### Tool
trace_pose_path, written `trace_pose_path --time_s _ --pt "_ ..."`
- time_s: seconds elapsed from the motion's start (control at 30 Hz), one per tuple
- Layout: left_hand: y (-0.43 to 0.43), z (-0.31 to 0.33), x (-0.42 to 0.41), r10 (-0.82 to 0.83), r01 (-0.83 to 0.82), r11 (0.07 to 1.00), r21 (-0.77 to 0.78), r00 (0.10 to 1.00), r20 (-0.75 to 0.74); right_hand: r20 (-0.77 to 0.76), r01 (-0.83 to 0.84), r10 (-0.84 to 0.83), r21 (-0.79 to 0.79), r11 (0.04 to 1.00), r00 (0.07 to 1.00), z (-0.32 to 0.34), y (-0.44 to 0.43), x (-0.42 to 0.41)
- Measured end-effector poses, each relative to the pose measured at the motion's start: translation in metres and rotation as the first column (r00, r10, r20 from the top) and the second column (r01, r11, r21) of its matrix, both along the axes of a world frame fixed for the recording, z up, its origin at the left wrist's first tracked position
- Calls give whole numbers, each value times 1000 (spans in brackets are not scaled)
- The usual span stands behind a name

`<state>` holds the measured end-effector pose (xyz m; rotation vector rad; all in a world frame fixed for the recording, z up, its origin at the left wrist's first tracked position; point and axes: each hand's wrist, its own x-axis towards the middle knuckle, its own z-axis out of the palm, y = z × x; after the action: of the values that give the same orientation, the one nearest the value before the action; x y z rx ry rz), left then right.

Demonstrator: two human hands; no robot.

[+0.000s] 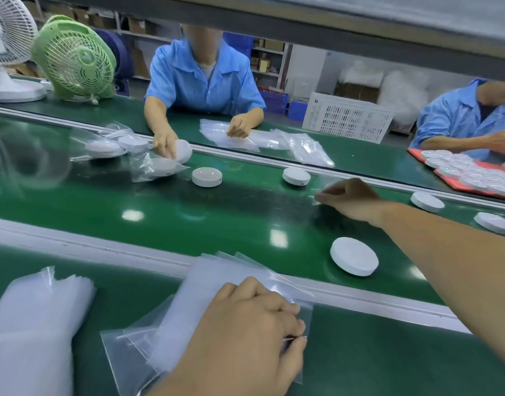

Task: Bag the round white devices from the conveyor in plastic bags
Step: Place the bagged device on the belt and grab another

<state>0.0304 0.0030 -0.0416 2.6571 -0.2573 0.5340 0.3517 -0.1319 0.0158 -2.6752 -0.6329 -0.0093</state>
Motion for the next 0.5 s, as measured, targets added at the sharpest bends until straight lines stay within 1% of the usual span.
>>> trace_pose_path --time_s 0.07,0.1,0.13,0.17,0.2,0.23,0.27,0.3,0.37,0.43,0.47,0.5 --pt "1 3 -3 -1 1 1000 14 1000 -14 -17 -53 53 23 998 998 12 -5 -33" --pt "2 5 -4 -4 4 1000 22 1000 -17 -8 -133 134 28 991 991 14 -14 -52" --pt "3 6 -5 1 0 999 33 1000 -24 0 -225 225 -9 974 974 11 -26 -70" --pt "4 7 -5 7 -5 999 46 999 -31 8 -311 312 -86 947 950 5 -40 -89" --pt "4 9 -6 18 -16 998 65 1000 -26 25 -350 362 -200 915 932 -4 -54 -106" --pt "4 10 -6 22 -19 996 83 999 -29 51 -355 382 -276 893 923 -12 -66 -116" --pt "3 12 -5 24 -20 994 106 999 -41 73 -332 371 -312 890 926 -15 -72 -121" --pt "5 12 -5 21 -12 993 118 997 -71 72 -297 326 -264 918 943 -15 -75 -126" --pt "11 13 -6 32 -15 991 135 991 -126 75 -256 259 -48 966 963 -7 -75 -140" --pt "15 14 -4 46 -29 987 160 994 -103 109 -281 265 164 946 958 -1 -77 -163" --pt "17 14 -4 66 -49 986 161 993 -97 155 -321 290 232 918 944 1 -77 -179" --pt "19 14 -3 86 -72 986 153 993 -85 216 -377 327 257 890 920 1 -77 -197"
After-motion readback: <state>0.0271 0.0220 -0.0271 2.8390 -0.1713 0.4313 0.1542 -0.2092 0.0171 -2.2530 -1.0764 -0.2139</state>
